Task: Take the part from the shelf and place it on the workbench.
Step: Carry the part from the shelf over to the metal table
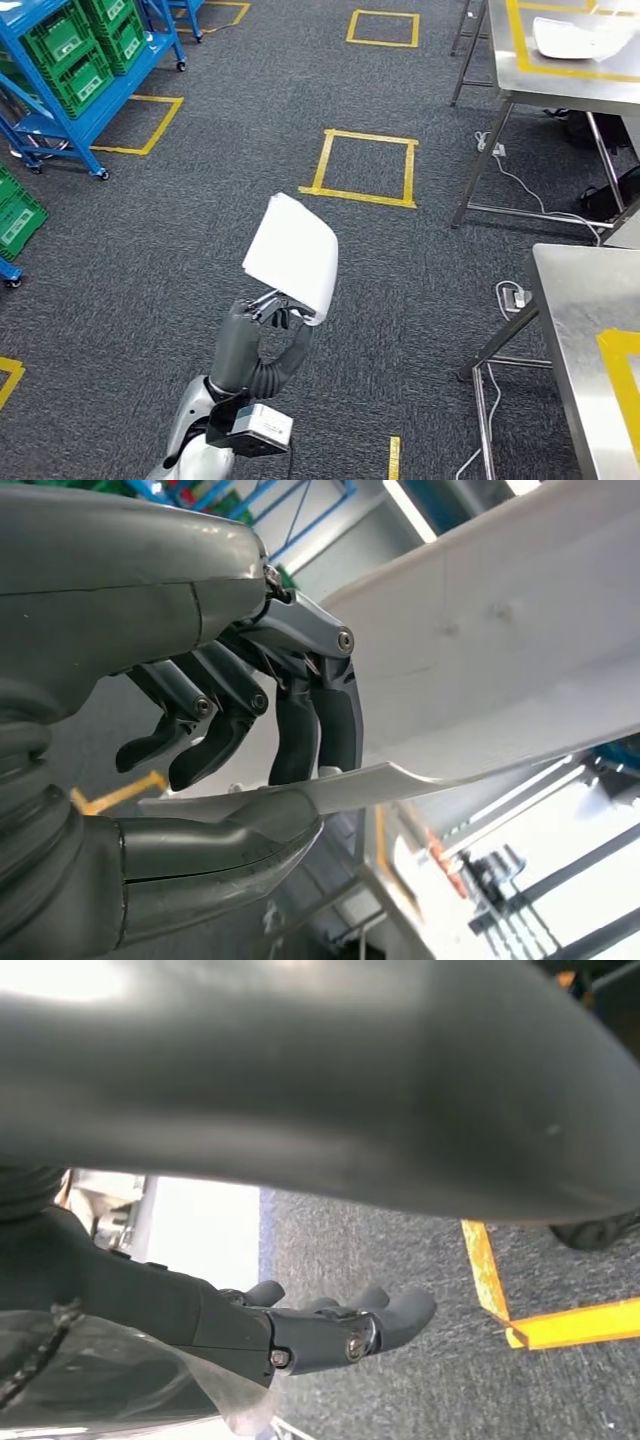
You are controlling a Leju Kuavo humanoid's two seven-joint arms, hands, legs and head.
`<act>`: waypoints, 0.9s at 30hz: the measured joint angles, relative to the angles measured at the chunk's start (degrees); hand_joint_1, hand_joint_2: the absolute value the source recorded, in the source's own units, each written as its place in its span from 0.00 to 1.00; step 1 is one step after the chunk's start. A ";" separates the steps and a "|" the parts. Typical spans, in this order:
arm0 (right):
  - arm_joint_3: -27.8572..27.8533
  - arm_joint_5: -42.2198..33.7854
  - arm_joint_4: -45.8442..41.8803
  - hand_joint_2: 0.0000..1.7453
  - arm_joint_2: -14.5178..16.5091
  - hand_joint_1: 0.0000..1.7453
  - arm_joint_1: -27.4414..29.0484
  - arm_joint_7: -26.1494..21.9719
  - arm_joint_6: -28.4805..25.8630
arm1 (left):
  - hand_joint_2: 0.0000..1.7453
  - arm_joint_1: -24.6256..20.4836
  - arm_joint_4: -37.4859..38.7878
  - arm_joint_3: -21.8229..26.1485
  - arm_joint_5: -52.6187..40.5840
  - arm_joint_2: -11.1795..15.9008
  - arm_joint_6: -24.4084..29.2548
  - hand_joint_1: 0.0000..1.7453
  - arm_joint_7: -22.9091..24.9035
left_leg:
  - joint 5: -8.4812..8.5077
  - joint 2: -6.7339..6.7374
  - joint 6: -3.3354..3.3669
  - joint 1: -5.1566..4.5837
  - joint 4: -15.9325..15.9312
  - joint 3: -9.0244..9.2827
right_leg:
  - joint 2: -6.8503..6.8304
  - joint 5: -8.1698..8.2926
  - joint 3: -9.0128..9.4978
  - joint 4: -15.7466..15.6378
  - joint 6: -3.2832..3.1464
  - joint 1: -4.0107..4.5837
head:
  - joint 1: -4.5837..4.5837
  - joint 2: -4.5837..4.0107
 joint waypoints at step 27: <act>-1.56 4.52 2.52 0.00 -1.96 0.00 -1.42 0.09 -0.60 | 1.00 -4.67 5.01 6.49 -3.05 0.21 -1.94 1.00 1.18 | -0.71 -1.59 -1.42 0.57 1.53 -0.91 | 2.42 5.21 3.96 -8.73 -0.49 -0.35 | -0.47 0.00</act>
